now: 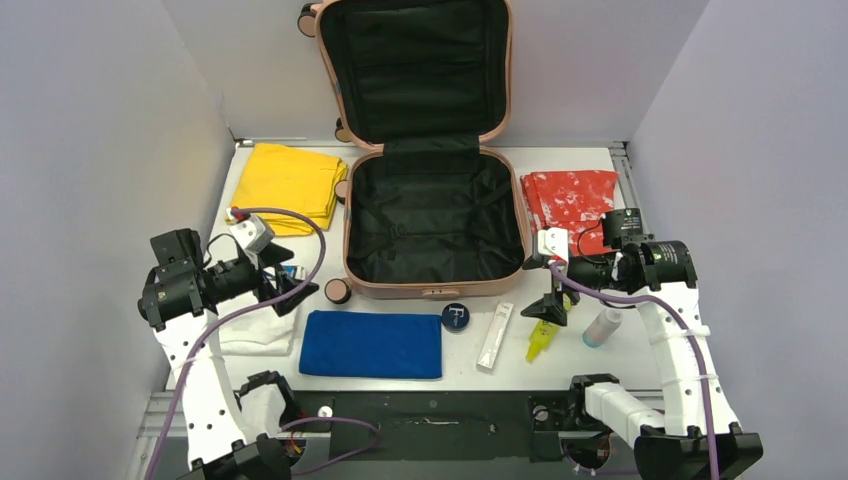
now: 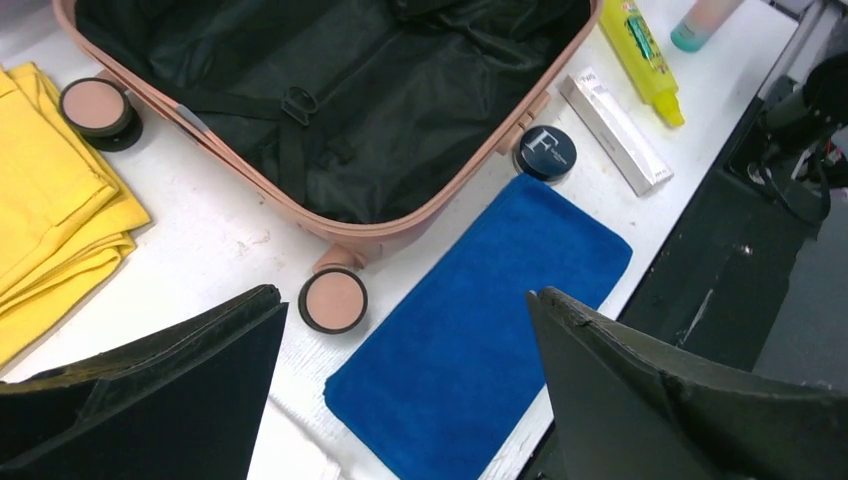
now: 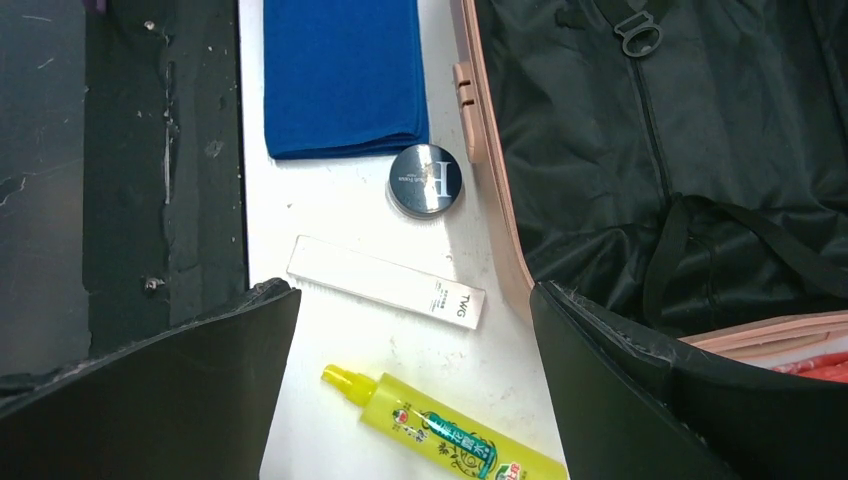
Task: Pack the luggage
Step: Pick up the clothes from the corner of the board.
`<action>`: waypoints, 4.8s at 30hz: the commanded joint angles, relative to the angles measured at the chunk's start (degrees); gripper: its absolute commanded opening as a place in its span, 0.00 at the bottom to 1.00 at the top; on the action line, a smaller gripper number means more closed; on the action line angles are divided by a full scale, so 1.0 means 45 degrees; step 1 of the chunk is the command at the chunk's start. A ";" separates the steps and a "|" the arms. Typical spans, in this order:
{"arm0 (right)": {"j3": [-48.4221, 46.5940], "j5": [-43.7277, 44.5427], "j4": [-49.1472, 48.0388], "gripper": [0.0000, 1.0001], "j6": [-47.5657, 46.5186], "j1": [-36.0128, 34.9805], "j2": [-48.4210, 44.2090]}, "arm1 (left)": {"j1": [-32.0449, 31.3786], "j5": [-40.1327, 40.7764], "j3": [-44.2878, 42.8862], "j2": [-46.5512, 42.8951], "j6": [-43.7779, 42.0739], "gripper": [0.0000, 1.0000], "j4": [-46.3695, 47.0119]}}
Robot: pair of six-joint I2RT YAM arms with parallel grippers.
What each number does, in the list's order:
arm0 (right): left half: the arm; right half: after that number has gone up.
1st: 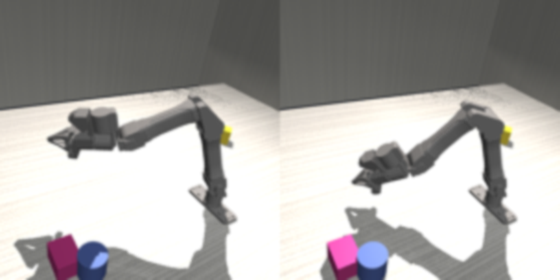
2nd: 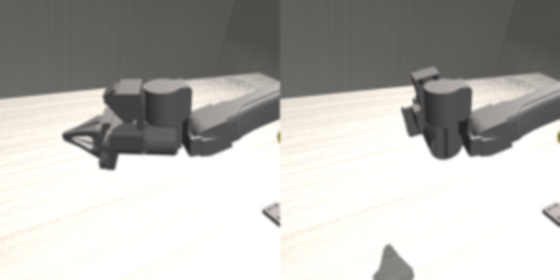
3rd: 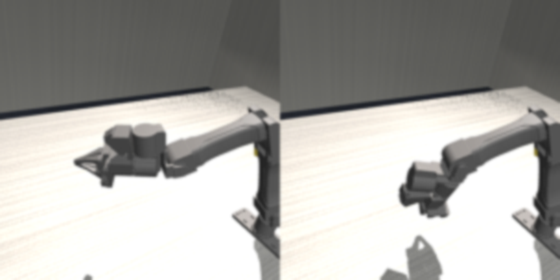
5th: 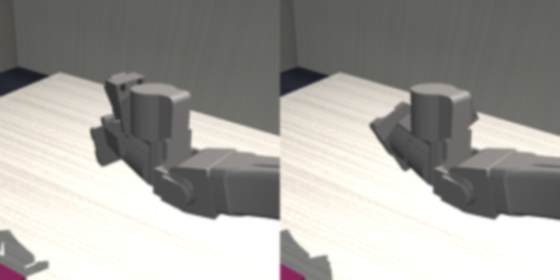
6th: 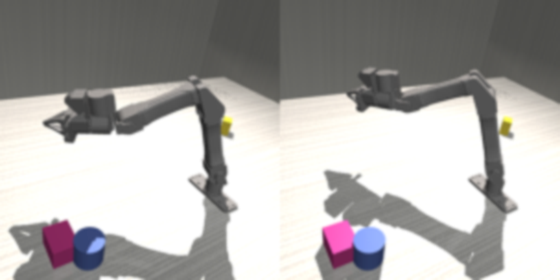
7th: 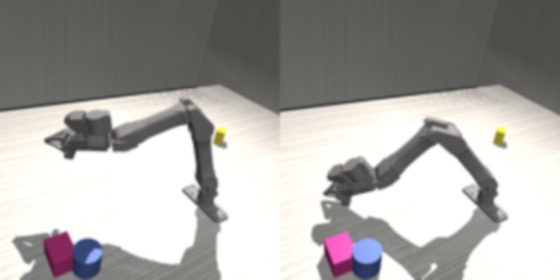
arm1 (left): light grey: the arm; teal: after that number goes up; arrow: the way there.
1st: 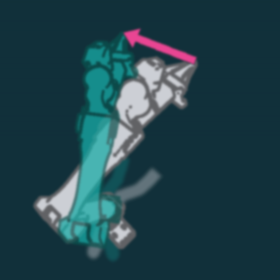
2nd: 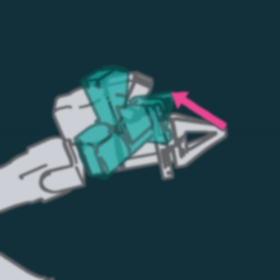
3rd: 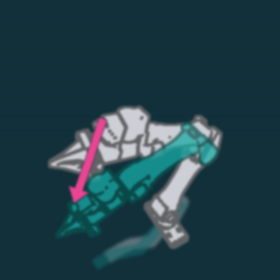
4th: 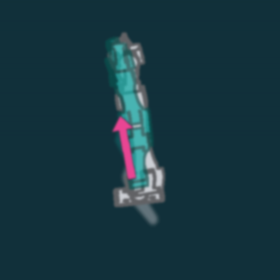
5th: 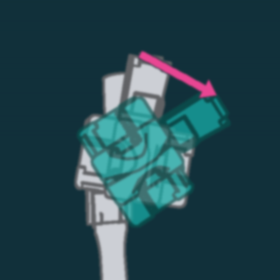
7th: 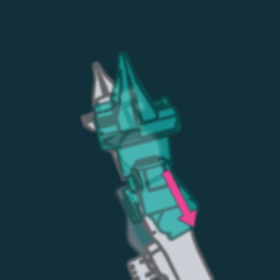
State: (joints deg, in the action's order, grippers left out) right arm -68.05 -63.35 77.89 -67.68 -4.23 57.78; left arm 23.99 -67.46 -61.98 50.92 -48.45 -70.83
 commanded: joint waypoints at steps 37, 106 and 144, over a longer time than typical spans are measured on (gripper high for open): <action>0.2055 0.1570 -0.6863 0.90 0.6082 -0.0461 0.0652 | -0.0283 1.1660 -0.8228 1.4721 1.0112 0.96 1.0509; -0.2595 0.7615 -1.0443 0.90 0.9127 -0.6809 0.5541 | -0.2301 1.2792 -0.8960 1.5134 1.0245 0.00 0.9580; -1.0680 1.2573 -1.8673 0.90 0.4036 -1.2070 1.7735 | -0.1963 0.9908 -0.8832 1.5119 1.2062 0.00 0.8581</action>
State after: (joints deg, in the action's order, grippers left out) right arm -113.03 -6.85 3.11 -45.32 -57.87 133.43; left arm 15.73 -15.81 -103.33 122.02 2.22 -33.41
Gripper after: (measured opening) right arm 0.895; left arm 0.147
